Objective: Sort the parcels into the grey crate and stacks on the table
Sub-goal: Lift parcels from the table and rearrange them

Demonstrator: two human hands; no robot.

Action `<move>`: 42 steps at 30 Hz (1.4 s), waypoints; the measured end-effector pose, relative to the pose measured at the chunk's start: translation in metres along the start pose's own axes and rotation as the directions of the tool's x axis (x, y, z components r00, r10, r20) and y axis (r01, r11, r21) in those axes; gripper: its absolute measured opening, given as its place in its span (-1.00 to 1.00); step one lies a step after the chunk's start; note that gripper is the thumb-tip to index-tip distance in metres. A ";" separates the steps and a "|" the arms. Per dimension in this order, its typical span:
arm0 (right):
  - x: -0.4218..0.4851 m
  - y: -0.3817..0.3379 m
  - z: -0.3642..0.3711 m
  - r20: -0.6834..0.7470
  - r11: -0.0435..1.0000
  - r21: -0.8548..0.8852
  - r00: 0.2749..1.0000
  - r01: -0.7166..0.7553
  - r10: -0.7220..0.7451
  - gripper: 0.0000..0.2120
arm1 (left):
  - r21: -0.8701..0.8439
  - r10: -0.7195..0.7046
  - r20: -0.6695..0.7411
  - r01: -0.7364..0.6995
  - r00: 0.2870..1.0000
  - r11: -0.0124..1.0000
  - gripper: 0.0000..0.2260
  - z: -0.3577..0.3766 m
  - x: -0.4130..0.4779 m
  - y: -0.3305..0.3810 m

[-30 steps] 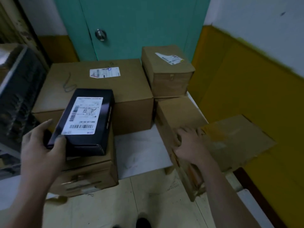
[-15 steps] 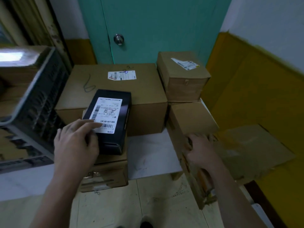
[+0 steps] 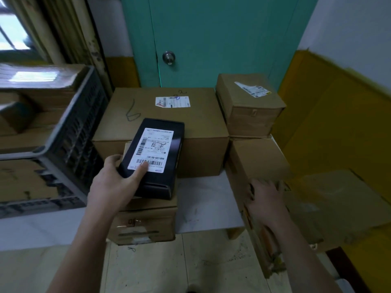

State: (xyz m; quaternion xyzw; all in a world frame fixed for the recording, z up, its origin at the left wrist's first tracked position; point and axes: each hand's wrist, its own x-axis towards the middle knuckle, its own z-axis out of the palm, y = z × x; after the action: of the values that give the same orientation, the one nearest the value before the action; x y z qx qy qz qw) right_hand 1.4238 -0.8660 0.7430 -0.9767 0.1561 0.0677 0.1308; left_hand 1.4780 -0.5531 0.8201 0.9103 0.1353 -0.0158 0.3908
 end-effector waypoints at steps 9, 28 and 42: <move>-0.003 -0.007 0.000 -0.034 1.000 0.012 0.999 -0.026 0.027 -0.66 | -0.209 -0.099 0.249 0.153 0.963 0.966 -0.30 -0.011 0.012 -0.011; -0.018 -0.047 0.019 -0.178 0.958 0.285 0.979 -0.046 0.100 -0.72 | -0.353 -0.066 0.461 0.252 0.885 0.901 -0.25 -0.019 0.033 -0.030; -0.032 -0.154 0.031 -0.177 0.985 0.155 0.983 0.068 -0.040 -0.54 | -0.449 -0.049 0.419 0.255 0.906 0.856 -0.41 -0.020 0.033 -0.039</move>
State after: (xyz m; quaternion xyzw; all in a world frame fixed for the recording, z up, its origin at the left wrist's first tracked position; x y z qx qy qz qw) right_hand 1.4404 -0.7067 0.7555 -0.9690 0.1451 -0.0337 0.1969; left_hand 1.4980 -0.5057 0.8020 0.7438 0.1265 -0.1945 0.6268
